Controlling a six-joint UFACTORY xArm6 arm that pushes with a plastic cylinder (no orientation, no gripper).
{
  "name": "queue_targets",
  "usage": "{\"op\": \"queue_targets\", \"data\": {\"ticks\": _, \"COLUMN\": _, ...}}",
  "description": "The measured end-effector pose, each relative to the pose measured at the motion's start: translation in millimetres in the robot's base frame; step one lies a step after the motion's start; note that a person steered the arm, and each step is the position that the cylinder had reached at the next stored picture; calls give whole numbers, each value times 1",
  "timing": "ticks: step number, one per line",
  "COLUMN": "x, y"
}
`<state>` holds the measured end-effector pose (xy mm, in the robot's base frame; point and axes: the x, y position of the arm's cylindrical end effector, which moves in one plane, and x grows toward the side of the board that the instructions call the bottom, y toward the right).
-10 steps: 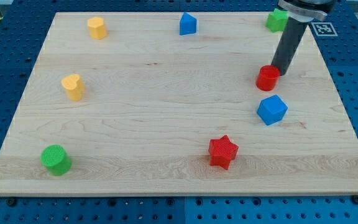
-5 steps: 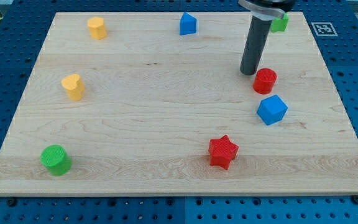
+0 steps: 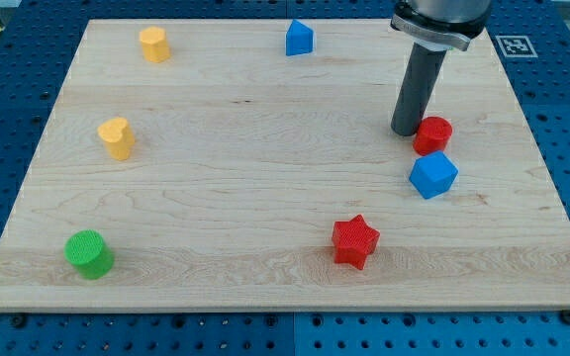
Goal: Push red circle above blue cube
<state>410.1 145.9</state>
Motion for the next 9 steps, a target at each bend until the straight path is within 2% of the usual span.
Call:
{"op": "queue_targets", "data": {"ticks": 2, "x": 6, "y": 8}}
{"op": "queue_targets", "data": {"ticks": 3, "x": -11, "y": 10}}
{"op": "queue_targets", "data": {"ticks": 6, "x": -13, "y": 62}}
{"op": "queue_targets", "data": {"ticks": 9, "x": 51, "y": 70}}
